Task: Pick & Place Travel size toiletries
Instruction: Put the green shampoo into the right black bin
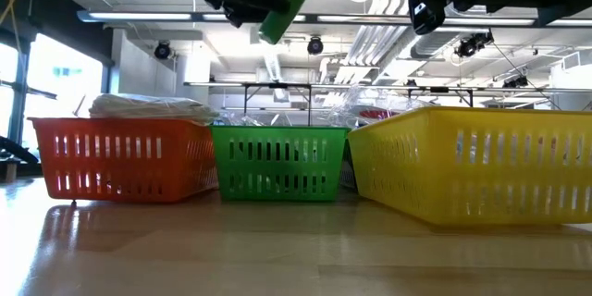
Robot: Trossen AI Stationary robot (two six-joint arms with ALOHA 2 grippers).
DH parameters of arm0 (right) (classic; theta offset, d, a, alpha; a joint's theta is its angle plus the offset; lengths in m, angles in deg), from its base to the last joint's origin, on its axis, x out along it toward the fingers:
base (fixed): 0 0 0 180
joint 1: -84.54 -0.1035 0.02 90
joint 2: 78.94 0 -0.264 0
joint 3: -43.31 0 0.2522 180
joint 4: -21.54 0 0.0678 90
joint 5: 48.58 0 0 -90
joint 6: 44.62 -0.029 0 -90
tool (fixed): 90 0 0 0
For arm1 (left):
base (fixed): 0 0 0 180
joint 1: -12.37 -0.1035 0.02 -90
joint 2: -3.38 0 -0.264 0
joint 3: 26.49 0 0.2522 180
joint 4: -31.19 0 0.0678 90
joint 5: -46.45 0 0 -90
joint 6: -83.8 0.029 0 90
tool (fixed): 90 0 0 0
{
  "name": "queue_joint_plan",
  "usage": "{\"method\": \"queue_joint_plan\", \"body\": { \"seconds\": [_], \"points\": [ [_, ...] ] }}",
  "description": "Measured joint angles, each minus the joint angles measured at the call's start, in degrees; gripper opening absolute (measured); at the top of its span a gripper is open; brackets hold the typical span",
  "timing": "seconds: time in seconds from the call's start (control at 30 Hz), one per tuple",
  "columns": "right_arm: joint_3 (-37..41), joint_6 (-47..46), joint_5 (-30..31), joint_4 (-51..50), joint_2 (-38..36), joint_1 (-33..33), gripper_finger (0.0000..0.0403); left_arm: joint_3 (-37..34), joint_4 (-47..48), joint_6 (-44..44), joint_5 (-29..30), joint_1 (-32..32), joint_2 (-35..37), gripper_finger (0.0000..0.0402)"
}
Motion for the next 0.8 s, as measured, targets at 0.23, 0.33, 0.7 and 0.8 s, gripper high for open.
{"method": "queue_joint_plan", "body": {
  "seconds": [0.23,0.33,0.7,0.8],
  "points": [
    [0.0,-1.91,5.06,1.66,2.14,-1.57,0.0003,0.0,-6.6,3.11,-0.81,1.08,-0.93,0.0164],
    [0.0,-2.75,8.18,1.52,2.32,-1.62,0.0003,0.0,-6.38,3.12,-0.95,0.25,-0.91,0.0164],
    [0.0,-2.71,12.06,0.06,2.75,-1.6,0.0077,-0.02,-13.84,2.44,-1.94,-0.08,-7.52,0.0164],
    [0.0,-2.71,14.46,-0.34,2.71,-1.6,0.013,-0.09,-16.11,0.08,-2.68,-0.41,-9.04,0.0164]
  ]
}}
